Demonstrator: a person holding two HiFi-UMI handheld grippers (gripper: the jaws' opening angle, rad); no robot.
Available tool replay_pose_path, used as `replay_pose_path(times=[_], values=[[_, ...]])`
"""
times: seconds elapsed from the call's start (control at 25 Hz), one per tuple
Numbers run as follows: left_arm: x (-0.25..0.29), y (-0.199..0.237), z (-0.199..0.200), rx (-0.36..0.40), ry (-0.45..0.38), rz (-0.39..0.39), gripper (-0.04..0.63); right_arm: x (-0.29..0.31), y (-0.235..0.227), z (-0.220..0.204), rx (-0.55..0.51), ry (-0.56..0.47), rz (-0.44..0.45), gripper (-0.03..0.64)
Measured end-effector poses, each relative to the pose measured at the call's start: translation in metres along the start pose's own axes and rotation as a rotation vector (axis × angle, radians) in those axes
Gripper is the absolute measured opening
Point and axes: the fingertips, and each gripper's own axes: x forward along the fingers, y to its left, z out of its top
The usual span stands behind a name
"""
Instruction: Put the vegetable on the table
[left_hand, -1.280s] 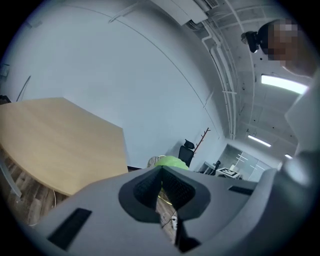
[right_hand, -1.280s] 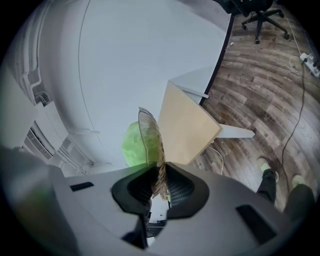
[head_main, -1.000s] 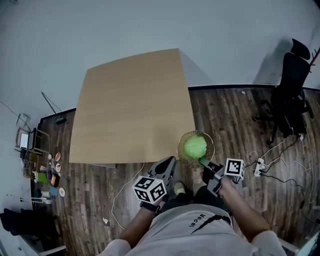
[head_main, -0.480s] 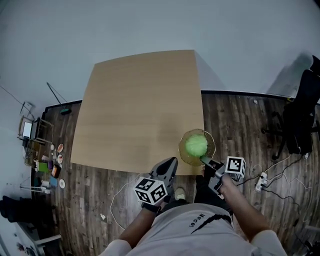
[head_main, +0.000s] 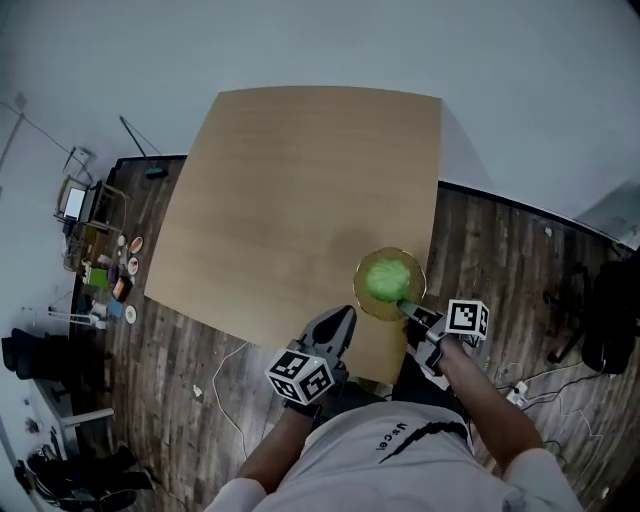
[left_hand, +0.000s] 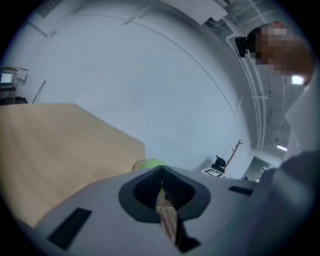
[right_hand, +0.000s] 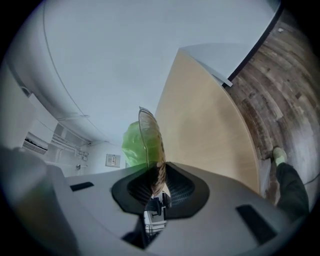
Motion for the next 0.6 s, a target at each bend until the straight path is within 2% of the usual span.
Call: replay_pose_path(times=[0.16, 0.28, 0.6], values=[[0.019, 0.017, 0.007, -0.026, -0.025, 0.068, 0.013, 0.026, -0.016, 0.026, -0.012, 0.079, -0.005, 0.048], [0.019, 0.032, 0.01, -0.038, -0.02, 0.097, 0.012, 0.05, -0.027, 0.029, 0.013, 0.111, -0.016, 0.048], [0.031, 0.064, 0.017, -0.03, -0.003, 0.097, 0.013, 0.103, -0.061, 0.038, 0.048, 0.13, -0.027, 0.049]])
